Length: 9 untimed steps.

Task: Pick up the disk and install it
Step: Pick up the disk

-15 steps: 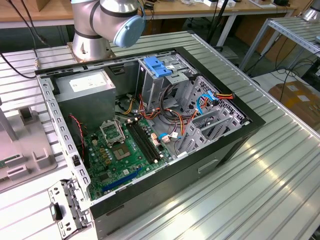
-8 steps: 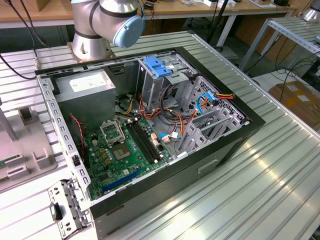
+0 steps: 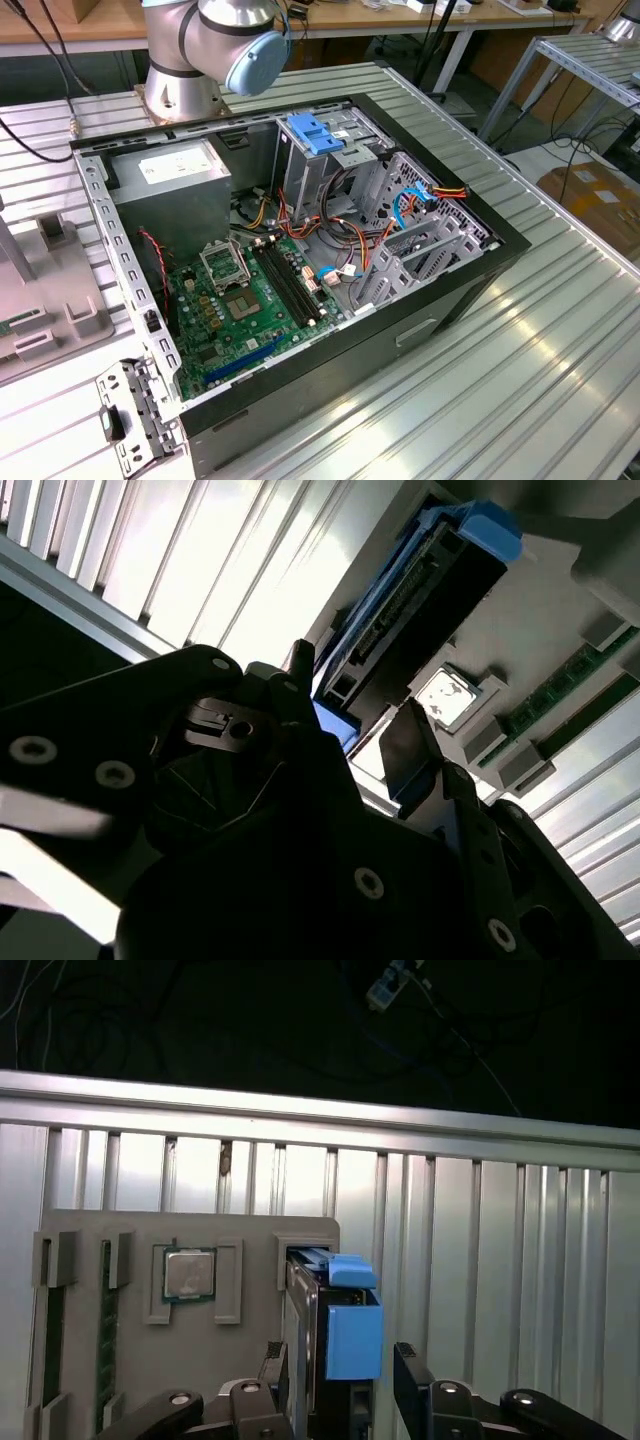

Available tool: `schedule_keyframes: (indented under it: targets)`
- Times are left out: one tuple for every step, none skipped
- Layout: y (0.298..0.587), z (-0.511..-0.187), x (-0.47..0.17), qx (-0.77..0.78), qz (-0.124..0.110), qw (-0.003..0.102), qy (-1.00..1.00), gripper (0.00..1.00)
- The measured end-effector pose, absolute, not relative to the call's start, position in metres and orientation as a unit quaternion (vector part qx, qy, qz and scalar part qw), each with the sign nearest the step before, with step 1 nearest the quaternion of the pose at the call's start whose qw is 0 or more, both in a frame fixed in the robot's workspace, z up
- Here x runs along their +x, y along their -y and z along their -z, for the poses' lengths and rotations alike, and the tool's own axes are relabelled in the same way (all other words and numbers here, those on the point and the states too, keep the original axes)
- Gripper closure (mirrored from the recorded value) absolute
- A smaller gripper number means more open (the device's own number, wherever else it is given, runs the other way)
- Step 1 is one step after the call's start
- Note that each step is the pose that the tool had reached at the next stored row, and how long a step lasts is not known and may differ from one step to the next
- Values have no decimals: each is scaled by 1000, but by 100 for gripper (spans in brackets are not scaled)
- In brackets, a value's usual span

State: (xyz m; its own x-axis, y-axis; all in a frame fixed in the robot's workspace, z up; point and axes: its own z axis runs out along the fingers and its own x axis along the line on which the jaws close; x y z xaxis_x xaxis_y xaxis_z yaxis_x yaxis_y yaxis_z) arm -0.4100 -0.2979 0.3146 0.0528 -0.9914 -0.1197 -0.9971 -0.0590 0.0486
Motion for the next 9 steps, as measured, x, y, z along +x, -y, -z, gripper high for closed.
schedule_keyframes:
  targets:
    - [298,-312,-410,-726,-60,23,-684,45]
    - [298,-308,-410,-727,-60,23,-683,45]
    - [298,-306,-410,-728,-60,23,-683,45]
    - [298,-305,-410,-728,-61,23,-683,45]
    - [298,-303,-410,-728,-61,24,-683,45]
    - [298,-302,-410,-728,-61,24,-682,45]
    - [298,-300,-410,-728,-61,24,-682,45]
    - [298,-299,-410,-728,-61,24,-682,45]
    - [298,-297,-410,-728,-62,24,-682,45]
